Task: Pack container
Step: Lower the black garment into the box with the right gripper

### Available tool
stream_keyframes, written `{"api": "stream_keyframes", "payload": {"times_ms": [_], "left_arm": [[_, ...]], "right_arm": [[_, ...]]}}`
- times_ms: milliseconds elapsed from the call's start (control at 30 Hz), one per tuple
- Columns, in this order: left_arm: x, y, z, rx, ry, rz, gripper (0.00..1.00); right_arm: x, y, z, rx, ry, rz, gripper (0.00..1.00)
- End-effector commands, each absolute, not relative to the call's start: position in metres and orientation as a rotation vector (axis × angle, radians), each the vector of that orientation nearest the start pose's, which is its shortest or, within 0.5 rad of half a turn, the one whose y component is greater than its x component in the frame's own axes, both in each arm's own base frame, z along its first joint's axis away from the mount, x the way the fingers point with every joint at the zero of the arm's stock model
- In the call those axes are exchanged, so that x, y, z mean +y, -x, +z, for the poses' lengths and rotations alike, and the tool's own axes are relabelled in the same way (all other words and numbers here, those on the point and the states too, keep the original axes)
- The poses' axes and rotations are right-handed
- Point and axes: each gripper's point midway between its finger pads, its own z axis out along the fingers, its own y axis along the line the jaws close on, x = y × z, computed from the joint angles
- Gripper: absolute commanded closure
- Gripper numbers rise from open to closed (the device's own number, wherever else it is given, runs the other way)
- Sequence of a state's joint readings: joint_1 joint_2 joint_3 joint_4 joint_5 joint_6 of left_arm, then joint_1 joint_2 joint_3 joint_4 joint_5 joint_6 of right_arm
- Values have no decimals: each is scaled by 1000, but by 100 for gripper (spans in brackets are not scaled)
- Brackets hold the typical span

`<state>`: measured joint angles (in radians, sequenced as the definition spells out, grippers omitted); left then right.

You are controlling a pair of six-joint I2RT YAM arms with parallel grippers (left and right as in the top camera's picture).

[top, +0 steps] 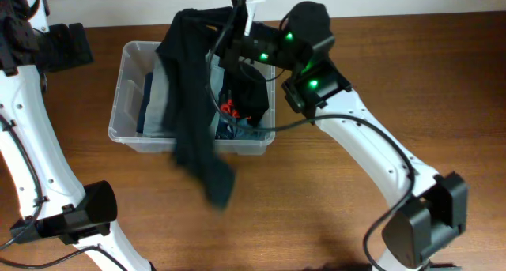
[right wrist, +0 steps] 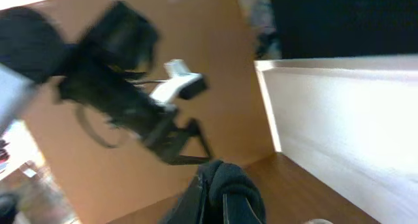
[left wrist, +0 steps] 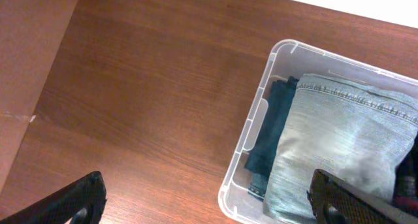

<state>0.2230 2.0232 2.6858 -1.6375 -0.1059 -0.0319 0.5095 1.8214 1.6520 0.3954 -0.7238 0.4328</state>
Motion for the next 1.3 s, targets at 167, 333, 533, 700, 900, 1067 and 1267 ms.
{"api": "stream_keyframes", "payload": {"times_ms": [167, 333, 533, 700, 900, 1067, 1267], "left_arm": [[112, -409, 360, 2484, 377, 213, 0], [112, -409, 360, 2484, 377, 213, 0], [112, -409, 360, 2484, 377, 213, 0], [112, -409, 360, 2484, 377, 213, 0], [112, -409, 360, 2484, 377, 213, 0], [112, -409, 360, 2484, 377, 213, 0], [112, -409, 360, 2484, 377, 213, 0]], "right_arm": [[325, -474, 436, 1390, 368, 949, 96], [322, -471, 463, 1327, 352, 953, 96], [315, -458, 518, 1181, 344, 973, 96], [308, -445, 555, 1088, 344, 975, 96], [335, -449, 514, 1273, 373, 1003, 96], [377, -446, 455, 1478, 425, 1039, 96], [427, -419, 417, 1553, 559, 1139, 96]]}}
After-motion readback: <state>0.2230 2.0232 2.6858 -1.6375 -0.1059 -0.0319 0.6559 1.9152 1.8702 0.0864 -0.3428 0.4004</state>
